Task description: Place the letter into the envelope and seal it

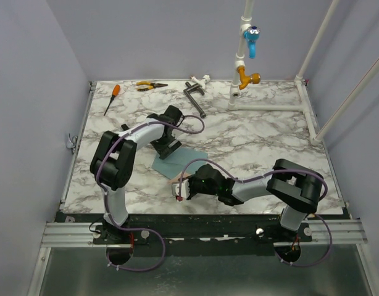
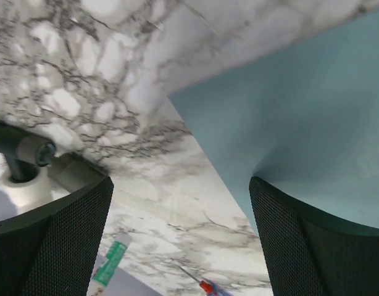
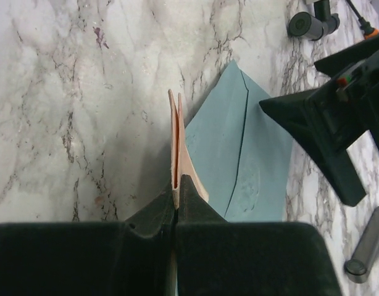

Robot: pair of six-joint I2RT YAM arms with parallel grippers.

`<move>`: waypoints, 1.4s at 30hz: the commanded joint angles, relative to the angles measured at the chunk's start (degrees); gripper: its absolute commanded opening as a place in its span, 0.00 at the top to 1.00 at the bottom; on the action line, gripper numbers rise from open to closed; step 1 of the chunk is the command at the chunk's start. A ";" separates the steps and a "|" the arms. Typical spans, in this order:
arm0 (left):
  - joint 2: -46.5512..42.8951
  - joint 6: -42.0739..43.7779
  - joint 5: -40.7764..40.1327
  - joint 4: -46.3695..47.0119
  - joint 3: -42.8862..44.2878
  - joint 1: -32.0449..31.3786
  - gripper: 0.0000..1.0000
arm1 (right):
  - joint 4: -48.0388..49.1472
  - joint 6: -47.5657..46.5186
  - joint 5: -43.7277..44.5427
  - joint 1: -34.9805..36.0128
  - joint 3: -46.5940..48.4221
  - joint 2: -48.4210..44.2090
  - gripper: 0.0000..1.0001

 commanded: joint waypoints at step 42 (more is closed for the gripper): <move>-59.84 60.02 33.83 33.63 -56.14 -5.69 0.12 | 8.28 25.10 7.58 -2.79 -4.90 -2.15 0.99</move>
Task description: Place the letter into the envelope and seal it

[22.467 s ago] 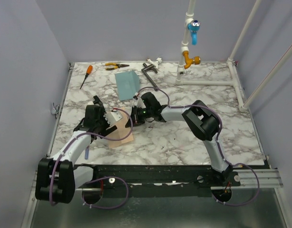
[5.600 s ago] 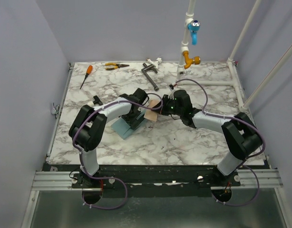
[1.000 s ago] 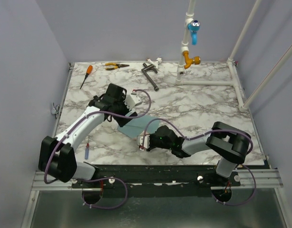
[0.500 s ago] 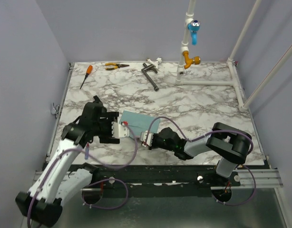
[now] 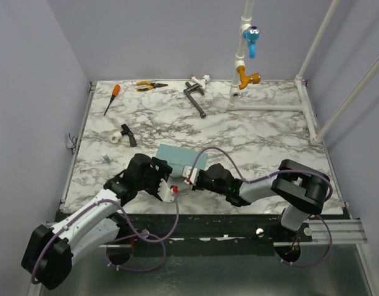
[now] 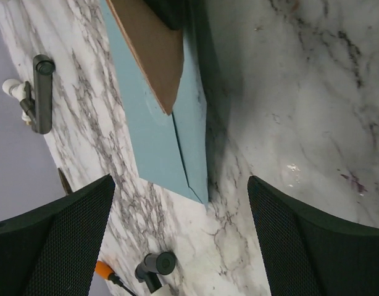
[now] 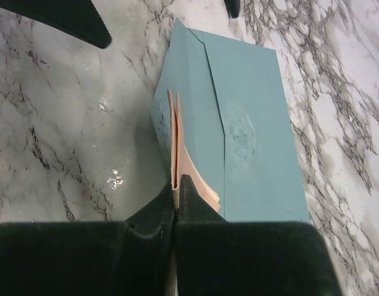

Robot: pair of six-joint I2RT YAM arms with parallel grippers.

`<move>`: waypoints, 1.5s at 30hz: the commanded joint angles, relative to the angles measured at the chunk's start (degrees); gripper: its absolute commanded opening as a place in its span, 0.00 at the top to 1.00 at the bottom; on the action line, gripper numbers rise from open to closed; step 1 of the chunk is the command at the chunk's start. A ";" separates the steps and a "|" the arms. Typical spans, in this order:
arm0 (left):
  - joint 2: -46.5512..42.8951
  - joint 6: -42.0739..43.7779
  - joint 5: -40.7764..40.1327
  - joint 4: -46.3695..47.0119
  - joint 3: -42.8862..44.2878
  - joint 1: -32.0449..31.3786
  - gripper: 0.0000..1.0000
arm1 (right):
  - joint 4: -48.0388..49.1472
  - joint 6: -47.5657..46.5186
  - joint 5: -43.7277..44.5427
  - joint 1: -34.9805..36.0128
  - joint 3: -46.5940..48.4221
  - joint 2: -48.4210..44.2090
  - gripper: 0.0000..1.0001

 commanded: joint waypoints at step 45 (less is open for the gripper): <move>16.02 6.56 0.17 42.85 -10.68 0.17 1.00 | -8.14 0.13 5.48 -0.25 6.33 4.01 0.99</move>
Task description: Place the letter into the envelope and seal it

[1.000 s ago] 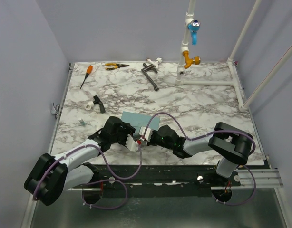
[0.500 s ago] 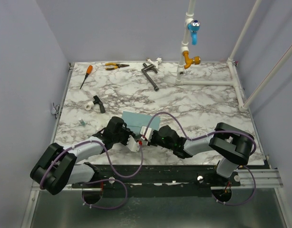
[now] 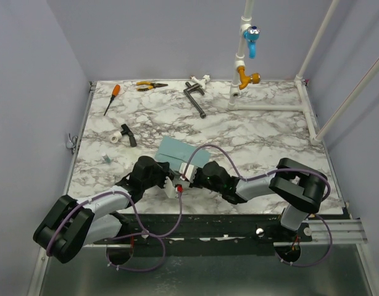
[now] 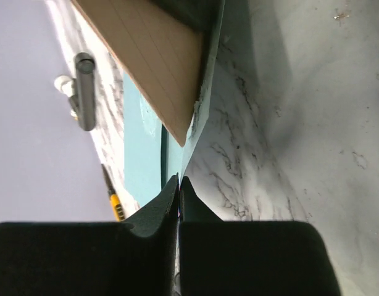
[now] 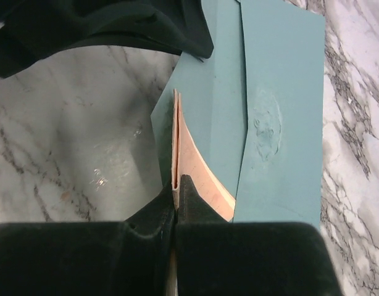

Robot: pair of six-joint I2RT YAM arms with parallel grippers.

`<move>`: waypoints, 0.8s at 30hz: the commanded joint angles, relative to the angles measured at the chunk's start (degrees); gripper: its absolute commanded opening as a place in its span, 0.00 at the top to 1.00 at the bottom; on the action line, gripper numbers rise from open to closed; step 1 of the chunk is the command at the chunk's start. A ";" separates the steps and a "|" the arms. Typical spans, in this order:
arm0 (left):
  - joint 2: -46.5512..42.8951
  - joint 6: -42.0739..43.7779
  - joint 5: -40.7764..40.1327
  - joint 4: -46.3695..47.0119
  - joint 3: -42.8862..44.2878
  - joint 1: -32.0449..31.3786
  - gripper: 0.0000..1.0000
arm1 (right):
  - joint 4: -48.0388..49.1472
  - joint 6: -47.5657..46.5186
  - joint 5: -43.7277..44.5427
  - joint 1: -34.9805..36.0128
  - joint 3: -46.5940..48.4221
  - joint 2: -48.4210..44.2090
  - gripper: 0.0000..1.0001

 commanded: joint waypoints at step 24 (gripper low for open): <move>-2.30 4.33 8.26 11.80 -2.77 0.19 1.00 | -2.44 -17.09 10.49 -2.00 11.16 11.49 0.99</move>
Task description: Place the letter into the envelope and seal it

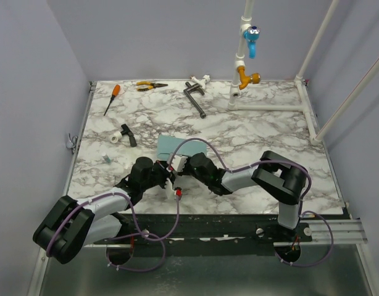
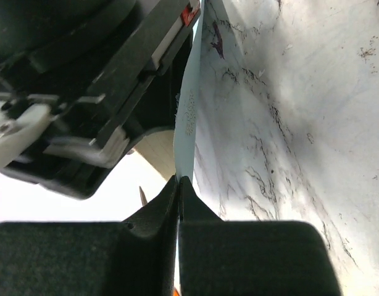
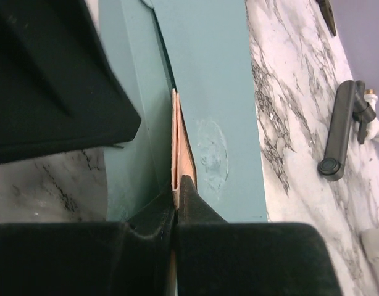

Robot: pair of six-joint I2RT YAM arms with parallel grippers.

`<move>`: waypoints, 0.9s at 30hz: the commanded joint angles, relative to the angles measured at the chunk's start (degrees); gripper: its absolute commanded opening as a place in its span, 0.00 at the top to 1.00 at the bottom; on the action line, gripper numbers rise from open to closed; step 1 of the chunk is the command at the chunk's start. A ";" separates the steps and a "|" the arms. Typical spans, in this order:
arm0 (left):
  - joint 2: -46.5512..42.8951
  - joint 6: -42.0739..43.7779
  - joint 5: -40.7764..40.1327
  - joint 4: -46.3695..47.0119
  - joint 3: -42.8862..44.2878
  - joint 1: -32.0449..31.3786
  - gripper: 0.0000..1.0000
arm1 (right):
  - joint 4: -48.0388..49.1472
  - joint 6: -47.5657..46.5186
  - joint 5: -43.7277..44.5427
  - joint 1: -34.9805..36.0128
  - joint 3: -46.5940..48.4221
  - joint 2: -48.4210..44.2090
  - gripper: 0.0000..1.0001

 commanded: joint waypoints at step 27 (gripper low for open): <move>-3.00 4.27 8.30 1.02 -2.19 1.25 1.00 | -8.42 1.44 -7.44 -0.42 4.59 0.74 0.53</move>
